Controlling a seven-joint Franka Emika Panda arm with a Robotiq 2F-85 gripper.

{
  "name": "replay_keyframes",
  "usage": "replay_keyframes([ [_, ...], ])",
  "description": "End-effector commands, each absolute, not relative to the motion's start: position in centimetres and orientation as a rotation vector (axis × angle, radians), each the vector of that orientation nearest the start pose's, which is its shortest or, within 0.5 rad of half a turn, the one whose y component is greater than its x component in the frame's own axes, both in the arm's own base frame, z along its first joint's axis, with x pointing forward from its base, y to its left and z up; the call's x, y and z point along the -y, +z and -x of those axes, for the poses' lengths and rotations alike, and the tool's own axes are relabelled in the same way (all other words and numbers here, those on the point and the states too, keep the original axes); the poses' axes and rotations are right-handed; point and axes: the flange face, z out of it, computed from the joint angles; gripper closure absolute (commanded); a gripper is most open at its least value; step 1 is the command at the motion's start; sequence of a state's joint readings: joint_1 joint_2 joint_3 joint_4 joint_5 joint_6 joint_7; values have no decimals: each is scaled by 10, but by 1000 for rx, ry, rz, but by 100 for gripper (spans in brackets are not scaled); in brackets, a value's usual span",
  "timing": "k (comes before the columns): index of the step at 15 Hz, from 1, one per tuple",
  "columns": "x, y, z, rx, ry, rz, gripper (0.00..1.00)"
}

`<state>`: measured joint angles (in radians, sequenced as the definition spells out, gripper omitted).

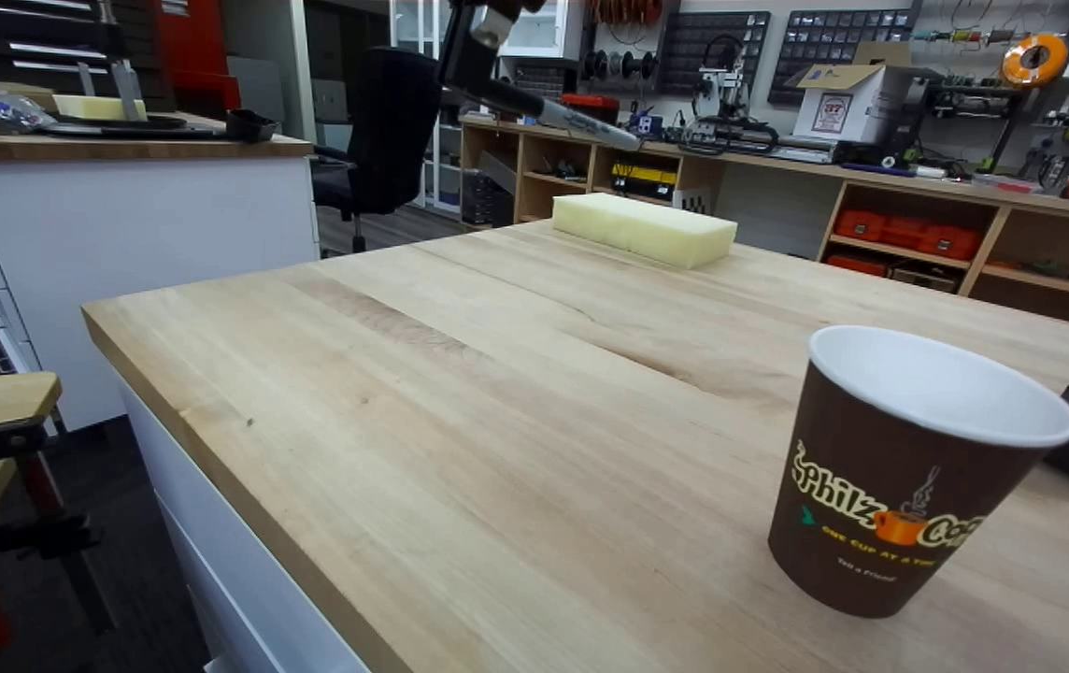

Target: Put the black pen in the black cup

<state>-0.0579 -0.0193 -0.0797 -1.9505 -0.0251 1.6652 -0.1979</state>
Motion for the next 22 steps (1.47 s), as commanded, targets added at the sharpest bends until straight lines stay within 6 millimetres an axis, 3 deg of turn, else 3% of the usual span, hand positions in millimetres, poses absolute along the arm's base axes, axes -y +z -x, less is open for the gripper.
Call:
replay_keyframes([
  [1, 97, 486, -499, -198, 382, 3126, 92],
  [5, 125, 496, -486, -513, 382, 3103, 92],
  [9, 145, 497, -478, -667, 445, 3062, 92],
  [15, 162, 503, -469, -614, 561, 2999, 92],
  [22, 186, 506, -477, -576, 544, 3004, 92],
])
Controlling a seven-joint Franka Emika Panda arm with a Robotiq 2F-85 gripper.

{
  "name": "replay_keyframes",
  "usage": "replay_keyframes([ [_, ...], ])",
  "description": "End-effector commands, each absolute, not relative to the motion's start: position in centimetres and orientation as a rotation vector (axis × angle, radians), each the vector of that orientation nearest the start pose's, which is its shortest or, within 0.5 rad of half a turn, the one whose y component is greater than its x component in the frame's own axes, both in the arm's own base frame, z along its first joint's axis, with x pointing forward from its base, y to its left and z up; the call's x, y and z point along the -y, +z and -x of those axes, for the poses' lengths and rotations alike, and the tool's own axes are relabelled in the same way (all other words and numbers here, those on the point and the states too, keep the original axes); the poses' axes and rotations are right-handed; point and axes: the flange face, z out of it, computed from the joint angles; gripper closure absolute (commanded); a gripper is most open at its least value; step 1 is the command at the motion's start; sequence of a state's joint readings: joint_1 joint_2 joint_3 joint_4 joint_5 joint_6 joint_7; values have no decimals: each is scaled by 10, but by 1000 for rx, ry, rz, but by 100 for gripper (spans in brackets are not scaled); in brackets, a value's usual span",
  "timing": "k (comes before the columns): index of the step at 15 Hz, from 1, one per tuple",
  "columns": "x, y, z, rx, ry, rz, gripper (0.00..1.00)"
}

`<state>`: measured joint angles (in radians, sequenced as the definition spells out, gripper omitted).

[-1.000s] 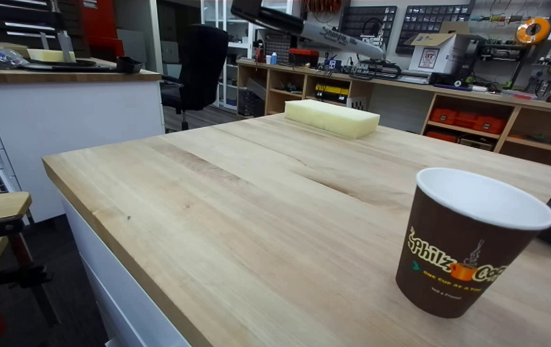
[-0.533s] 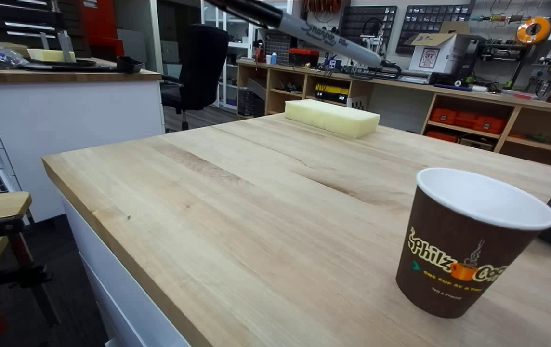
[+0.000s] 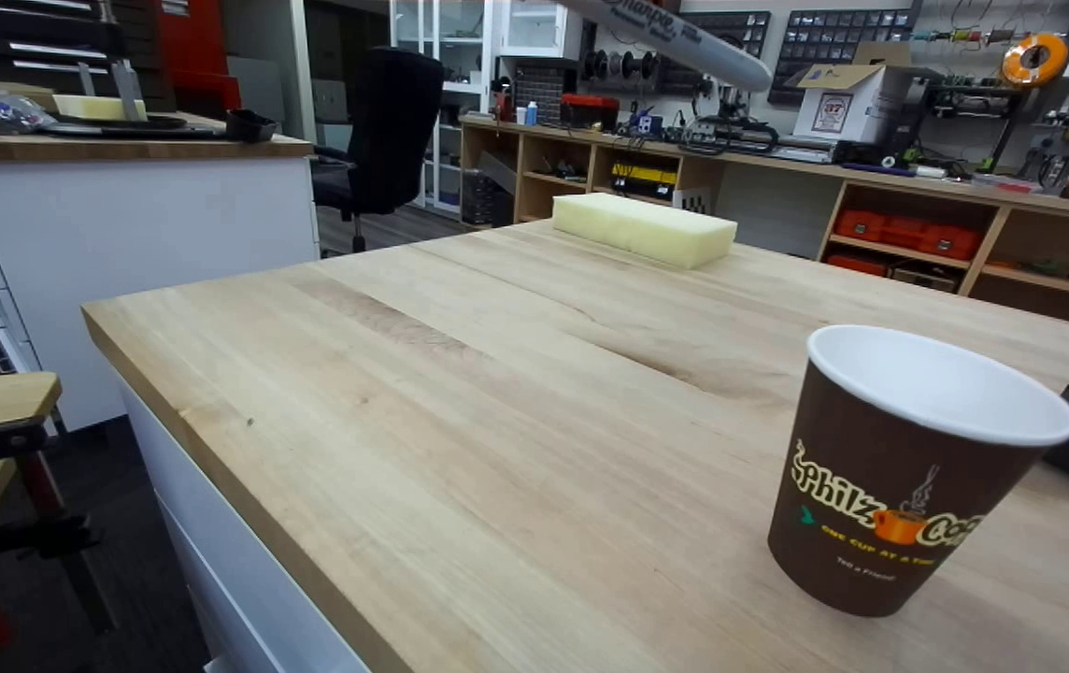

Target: Put the black pen in the black cup

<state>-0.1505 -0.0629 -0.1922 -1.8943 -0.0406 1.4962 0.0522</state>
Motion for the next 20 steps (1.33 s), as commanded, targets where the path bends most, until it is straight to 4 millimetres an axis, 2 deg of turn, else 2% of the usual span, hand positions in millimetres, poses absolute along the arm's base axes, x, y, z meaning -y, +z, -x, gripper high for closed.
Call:
replay_keyframes([
  [1, 188, 502, -479, -573, 546, 3007, 92],
  [7, 197, 472, -499, -509, 595, 2989, 92],
  [9, 200, 467, -505, -498, 608, 2992, 92],
  [15, 218, 465, -520, -520, 634, 3003, 92],
  [20, 243, 464, -526, -515, 625, 3001, 92],
])
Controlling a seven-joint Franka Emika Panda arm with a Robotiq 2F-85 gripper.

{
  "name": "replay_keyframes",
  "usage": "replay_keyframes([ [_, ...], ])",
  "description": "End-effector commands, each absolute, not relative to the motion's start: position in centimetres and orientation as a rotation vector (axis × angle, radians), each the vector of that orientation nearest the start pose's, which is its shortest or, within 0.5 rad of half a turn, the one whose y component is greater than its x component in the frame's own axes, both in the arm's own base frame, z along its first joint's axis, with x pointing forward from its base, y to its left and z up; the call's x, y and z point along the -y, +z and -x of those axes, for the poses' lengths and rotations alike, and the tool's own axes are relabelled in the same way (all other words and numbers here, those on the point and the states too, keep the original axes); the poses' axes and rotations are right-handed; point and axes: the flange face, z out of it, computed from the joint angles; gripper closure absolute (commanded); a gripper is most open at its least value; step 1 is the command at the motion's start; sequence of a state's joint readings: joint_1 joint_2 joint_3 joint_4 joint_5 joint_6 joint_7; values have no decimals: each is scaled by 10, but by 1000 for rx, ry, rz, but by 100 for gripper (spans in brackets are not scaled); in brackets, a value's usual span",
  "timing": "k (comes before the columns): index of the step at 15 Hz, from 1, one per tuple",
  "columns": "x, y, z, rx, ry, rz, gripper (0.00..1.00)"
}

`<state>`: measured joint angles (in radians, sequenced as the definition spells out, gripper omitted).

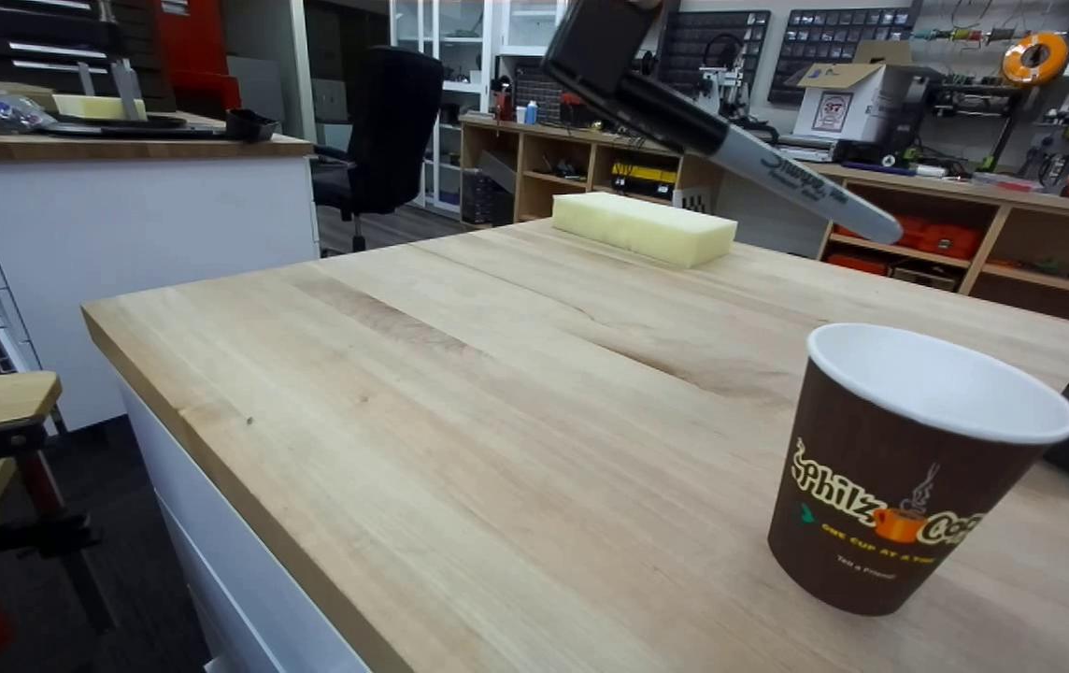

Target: Put the black pen in the black cup

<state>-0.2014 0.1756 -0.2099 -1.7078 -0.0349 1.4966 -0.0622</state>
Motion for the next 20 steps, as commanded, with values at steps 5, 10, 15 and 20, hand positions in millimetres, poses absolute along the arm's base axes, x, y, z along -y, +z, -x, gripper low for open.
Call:
replay_keyframes([
  [5, 267, 458, -531, -491, 627, 2993, 92],
  [10, 276, 452, -537, -408, 634, 2976, 92],
  [15, 279, 446, -545, -363, 650, 2972, 92],
  [20, 276, 431, -559, -330, 669, 2964, 92],
])
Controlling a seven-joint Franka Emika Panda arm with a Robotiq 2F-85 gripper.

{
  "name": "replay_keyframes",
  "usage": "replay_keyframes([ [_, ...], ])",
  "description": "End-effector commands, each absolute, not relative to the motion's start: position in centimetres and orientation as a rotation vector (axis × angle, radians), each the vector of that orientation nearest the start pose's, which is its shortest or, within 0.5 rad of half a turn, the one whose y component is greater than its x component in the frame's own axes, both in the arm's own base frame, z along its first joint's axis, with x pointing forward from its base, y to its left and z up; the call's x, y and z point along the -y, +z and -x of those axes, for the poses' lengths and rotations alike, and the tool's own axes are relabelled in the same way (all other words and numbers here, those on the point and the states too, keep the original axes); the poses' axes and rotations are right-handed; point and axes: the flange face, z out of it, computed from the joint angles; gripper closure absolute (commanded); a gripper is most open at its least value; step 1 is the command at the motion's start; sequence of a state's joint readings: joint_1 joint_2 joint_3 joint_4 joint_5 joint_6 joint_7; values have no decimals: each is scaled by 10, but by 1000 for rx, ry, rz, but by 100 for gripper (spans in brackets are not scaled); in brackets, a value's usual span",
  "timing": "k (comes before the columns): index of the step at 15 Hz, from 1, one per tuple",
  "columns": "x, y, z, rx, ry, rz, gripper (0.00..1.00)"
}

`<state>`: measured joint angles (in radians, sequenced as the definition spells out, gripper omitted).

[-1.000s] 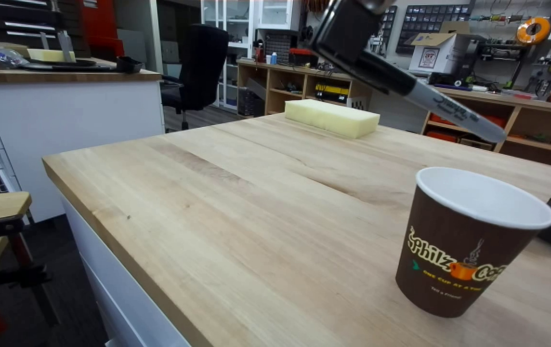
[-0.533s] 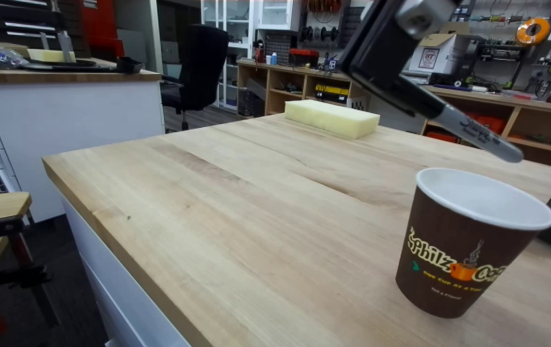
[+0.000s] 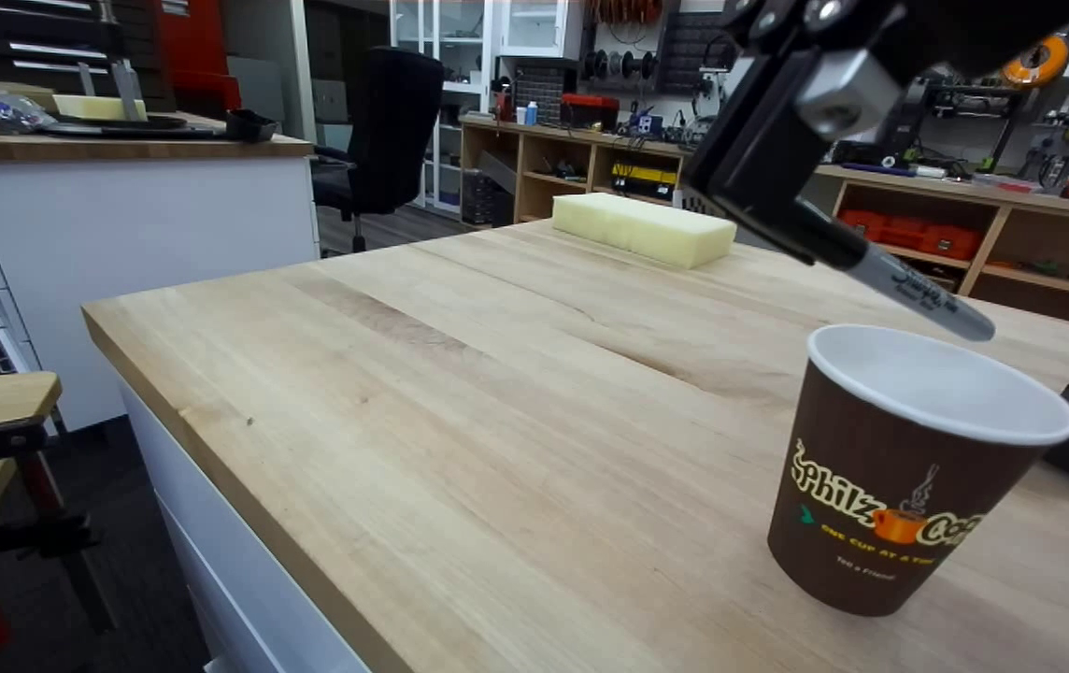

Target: Put the black pen in the black cup

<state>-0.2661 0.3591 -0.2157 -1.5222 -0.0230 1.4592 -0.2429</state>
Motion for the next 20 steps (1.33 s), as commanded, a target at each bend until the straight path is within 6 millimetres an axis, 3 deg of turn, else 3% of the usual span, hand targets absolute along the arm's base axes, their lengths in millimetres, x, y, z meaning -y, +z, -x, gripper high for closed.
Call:
replay_keyframes([
  [1, 275, 428, -561, -325, 670, 2965, 92],
  [2, 274, 426, -563, -320, 675, 2962, 92],
  [3, 273, 424, -564, -316, 680, 2963, 64],
  [5, 271, 422, -567, -305, 683, 2963, 57],
  [9, 266, 426, -570, -315, 664, 2987, 32],
  [13, 258, 455, -573, -285, 518, 3114, 6],
  [16, 243, 478, -580, -218, 382, 3212, 0],
  [20, 204, 507, -587, -72, 216, 3308, 0],
])
